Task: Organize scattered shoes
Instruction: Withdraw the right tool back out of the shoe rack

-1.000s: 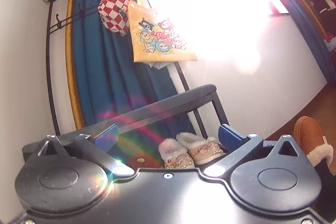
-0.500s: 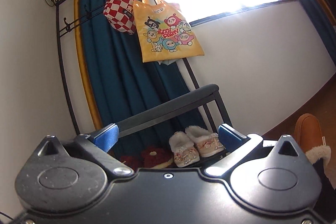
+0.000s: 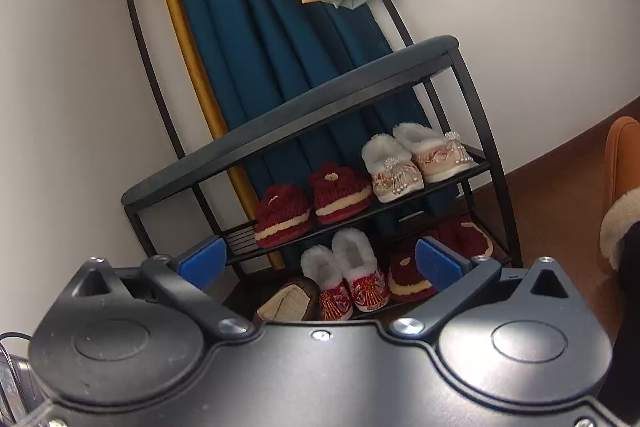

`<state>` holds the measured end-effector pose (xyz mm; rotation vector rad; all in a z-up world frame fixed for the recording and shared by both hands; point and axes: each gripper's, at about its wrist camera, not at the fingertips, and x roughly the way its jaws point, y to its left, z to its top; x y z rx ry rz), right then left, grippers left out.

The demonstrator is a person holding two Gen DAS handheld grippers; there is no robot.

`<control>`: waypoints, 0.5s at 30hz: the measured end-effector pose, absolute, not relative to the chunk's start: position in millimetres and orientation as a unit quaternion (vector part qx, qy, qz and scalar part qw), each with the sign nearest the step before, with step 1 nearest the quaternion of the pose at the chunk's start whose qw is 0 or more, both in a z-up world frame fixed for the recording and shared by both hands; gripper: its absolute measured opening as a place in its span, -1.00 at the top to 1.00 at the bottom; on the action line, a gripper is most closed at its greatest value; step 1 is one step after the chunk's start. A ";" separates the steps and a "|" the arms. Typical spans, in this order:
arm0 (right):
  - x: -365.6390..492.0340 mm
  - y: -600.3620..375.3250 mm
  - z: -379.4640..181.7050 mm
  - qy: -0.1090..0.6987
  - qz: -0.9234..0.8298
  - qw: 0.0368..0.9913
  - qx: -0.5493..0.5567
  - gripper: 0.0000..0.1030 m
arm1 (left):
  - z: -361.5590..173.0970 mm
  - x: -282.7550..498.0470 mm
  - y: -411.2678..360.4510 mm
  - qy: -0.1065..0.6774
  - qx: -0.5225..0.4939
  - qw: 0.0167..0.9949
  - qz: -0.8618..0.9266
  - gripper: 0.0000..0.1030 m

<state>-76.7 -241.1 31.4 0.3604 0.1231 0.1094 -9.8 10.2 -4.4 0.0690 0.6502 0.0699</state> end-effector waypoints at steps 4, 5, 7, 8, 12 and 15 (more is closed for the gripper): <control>-65.7 -238.5 22.0 0.085 0.069 0.976 0.188 -1.00 | -11.5 -6.5 13.4 0.324 0.028 0.945 0.033 -0.99; -63.2 -237.2 21.0 0.090 0.073 0.975 0.188 -1.00 | -13.7 -5.5 14.8 0.324 0.027 0.945 0.033 -0.99; -54.4 -231.4 14.5 0.102 0.083 0.973 0.191 -1.00 | -19.5 -3.6 18.8 0.323 0.026 0.945 0.033 -0.99; -48.1 -228.7 12.1 0.114 0.084 0.969 0.201 -1.00 | -22.2 -2.5 20.8 0.323 0.027 0.945 0.035 -0.99; -31.8 -221.2 6.6 0.135 0.099 0.957 0.238 -1.00 | -29.0 3.3 30.4 0.322 0.025 0.945 0.046 -0.99; -26.2 -209.9 6.8 0.133 0.103 0.958 0.230 -1.00 | -28.1 7.1 36.0 0.317 0.022 0.947 0.054 -0.99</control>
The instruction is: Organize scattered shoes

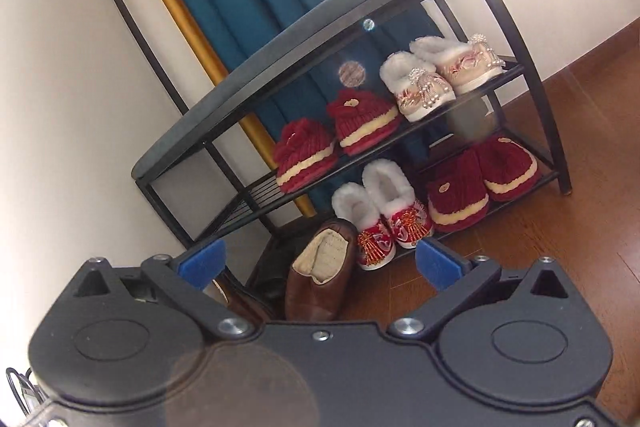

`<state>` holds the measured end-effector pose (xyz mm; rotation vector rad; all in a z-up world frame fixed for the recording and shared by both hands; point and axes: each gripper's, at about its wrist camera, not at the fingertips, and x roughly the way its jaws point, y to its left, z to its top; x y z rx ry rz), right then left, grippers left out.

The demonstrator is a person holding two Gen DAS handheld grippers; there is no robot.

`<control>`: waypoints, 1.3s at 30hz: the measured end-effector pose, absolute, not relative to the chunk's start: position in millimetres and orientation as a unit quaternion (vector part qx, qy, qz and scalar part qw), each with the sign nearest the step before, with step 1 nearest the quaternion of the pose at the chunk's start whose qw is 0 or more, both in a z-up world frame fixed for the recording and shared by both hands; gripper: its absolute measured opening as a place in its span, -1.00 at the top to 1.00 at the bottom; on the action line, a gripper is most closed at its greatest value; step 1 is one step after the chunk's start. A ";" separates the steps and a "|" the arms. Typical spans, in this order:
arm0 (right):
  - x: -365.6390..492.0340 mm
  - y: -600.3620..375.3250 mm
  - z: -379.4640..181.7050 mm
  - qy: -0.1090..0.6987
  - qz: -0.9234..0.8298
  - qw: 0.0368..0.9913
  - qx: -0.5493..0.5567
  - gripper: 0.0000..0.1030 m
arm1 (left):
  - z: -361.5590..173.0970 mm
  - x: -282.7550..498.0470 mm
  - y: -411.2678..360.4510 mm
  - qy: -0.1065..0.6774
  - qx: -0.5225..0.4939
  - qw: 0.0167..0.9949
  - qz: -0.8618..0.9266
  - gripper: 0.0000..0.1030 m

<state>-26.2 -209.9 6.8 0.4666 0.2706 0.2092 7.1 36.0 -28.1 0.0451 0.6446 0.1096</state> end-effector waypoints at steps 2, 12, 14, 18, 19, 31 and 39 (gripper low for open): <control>-24.5 -206.5 6.8 0.137 0.106 0.959 0.226 -1.00 | -26.4 10.7 39.7 0.321 0.011 0.945 0.057 -0.99; -28.1 -209.8 1.6 0.156 0.096 0.957 0.227 -1.00 | -25.9 10.8 43.7 0.323 -0.001 0.945 0.054 -0.99; -27.7 -209.6 0.4 0.158 0.096 0.956 0.227 -1.00 | -26.6 10.4 43.7 0.324 -0.003 0.944 0.053 -0.99; -25.6 -203.3 -2.9 0.163 0.102 0.957 0.217 -1.00 | -29.0 10.1 44.7 0.326 -0.005 0.944 0.050 -0.99; -24.0 -200.7 -4.1 0.165 0.103 0.957 0.214 -1.00 | -29.8 10.1 45.2 0.325 -0.005 0.944 0.048 -0.99; 134.0 -115.5 -56.4 0.196 0.146 0.963 0.117 -1.00 | -54.1 19.6 64.4 0.295 0.014 0.954 0.041 -0.99; 245.4 -20.7 -110.4 0.224 0.150 0.962 0.042 -1.00 | -71.2 46.3 95.4 0.259 0.000 0.962 0.084 -0.99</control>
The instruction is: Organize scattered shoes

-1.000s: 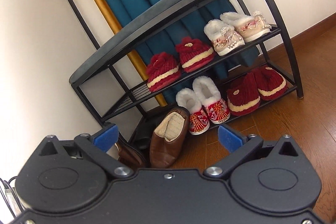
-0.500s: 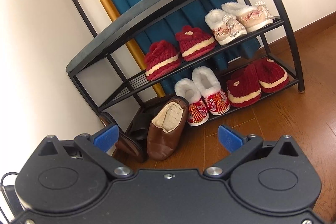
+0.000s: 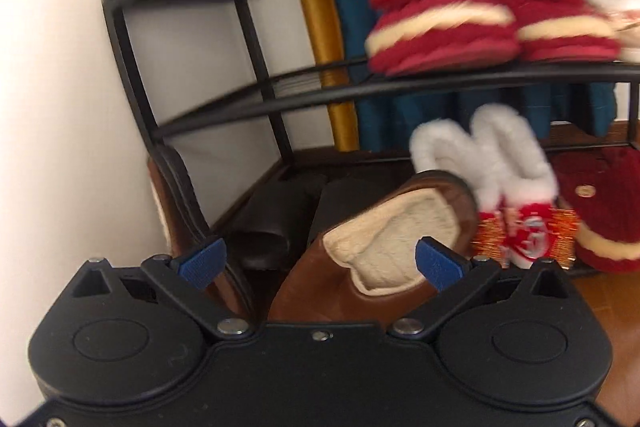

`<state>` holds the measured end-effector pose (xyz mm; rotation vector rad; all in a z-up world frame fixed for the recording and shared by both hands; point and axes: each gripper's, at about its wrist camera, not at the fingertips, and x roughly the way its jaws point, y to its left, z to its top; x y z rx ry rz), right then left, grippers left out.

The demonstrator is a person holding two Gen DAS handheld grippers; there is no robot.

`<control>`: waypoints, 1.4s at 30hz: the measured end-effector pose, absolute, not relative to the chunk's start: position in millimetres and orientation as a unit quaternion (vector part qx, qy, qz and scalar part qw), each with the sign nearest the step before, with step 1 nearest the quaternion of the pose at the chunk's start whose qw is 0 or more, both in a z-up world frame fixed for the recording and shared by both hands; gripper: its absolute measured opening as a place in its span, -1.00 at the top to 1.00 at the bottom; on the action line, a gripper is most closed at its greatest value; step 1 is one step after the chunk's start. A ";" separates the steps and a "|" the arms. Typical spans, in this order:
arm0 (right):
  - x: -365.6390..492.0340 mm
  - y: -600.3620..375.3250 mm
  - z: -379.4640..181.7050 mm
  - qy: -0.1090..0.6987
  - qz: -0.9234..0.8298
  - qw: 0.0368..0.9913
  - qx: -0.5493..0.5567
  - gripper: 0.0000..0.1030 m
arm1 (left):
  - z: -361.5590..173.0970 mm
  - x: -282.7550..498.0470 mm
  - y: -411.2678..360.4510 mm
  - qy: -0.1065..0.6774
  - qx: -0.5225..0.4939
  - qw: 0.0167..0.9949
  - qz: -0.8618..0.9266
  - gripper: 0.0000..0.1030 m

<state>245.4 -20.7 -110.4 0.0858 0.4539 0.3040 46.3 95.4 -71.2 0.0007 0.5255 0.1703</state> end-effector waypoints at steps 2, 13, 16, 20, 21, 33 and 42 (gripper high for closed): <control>261.2 -9.0 -123.1 0.229 0.150 0.961 0.047 -1.00 | -72.7 48.1 104.1 0.246 -0.009 0.965 0.093 -0.99; 286.1 4.0 -155.6 0.249 0.138 0.958 0.031 0.08 | -81.4 55.3 121.1 0.253 -0.049 0.961 0.104 -0.99; 296.9 -6.9 -156.1 0.265 0.145 0.952 0.059 0.00 | -81.3 56.6 122.2 0.256 -0.052 0.960 0.106 -0.99; 314.7 4.6 -164.7 0.301 0.124 0.945 0.041 -0.57 | -81.6 58.4 121.9 0.256 -0.053 0.959 0.105 -0.99; 313.2 6.7 -163.8 0.293 0.133 0.946 0.039 0.02 | -82.0 59.3 121.3 0.257 -0.051 0.959 0.107 -0.99; 271.1 72.8 -135.4 0.215 0.221 0.946 -0.101 0.94 | -76.0 48.6 123.7 0.244 -0.063 0.961 0.111 -0.99; 274.5 112.2 -119.0 0.166 0.270 0.948 -0.040 -0.65 | -68.5 44.5 135.7 0.230 -0.082 0.961 0.130 -0.99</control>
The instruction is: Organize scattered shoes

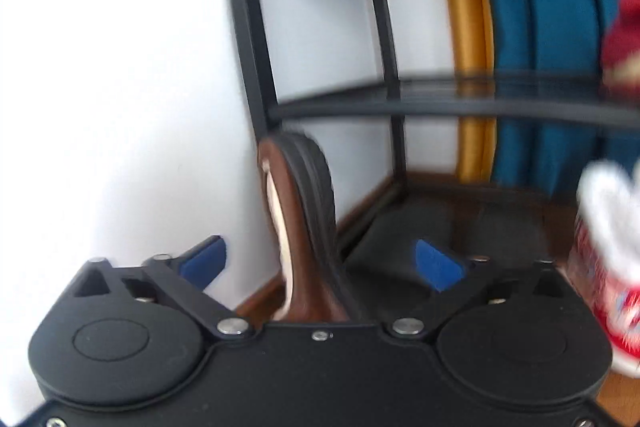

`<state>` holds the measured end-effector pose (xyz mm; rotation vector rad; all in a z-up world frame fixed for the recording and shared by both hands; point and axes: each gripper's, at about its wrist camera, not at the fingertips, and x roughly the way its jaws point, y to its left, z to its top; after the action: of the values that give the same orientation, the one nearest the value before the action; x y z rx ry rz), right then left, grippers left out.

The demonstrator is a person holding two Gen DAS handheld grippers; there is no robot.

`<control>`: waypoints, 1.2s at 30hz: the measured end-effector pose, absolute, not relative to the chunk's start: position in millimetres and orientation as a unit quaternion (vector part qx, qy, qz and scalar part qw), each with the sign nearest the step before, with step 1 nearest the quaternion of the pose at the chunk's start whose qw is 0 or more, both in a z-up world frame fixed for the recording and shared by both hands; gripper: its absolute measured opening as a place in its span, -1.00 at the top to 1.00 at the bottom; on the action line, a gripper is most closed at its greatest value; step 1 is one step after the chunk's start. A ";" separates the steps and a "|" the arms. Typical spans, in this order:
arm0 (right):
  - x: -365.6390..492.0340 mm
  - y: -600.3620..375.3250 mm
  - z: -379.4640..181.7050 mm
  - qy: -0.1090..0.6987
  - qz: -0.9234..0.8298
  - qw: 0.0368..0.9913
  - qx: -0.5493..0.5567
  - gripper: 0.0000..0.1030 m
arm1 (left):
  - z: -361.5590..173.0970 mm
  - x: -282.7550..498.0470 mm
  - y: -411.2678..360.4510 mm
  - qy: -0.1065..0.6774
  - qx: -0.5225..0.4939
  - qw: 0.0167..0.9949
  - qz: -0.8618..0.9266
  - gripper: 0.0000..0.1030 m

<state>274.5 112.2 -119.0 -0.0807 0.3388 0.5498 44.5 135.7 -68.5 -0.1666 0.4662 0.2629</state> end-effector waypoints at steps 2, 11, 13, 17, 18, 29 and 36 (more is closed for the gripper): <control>285.9 123.4 -124.3 0.186 0.261 0.946 -0.052 0.16 | -67.2 43.8 139.6 0.227 -0.089 0.961 0.134 -0.99; 310.7 111.4 -143.5 0.290 0.207 0.934 0.012 0.71 | -63.0 41.9 145.9 0.224 -0.109 0.959 0.139 -0.99; 301.1 100.3 -143.0 0.302 0.214 0.928 0.031 0.73 | -62.2 41.0 145.0 0.222 -0.110 0.959 0.138 -0.99; 291.2 68.2 -142.8 0.330 0.223 0.909 0.122 0.75 | -60.8 39.2 143.9 0.215 -0.112 0.961 0.136 -0.99; 289.5 55.9 -145.8 0.347 0.220 0.896 0.167 0.75 | -60.6 39.1 144.0 0.213 -0.113 0.961 0.135 -0.99; 312.0 35.2 -155.9 0.373 0.147 0.906 0.137 0.65 | -59.0 36.7 147.4 0.209 -0.117 0.961 0.134 -0.99; 265.2 37.1 -117.8 0.236 0.136 0.960 0.067 -0.66 | -58.6 36.9 150.5 0.211 -0.131 0.959 0.134 -0.99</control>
<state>265.2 37.1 -117.8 0.1352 0.4782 0.2750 36.9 150.5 -58.6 -0.2656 0.4277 0.2717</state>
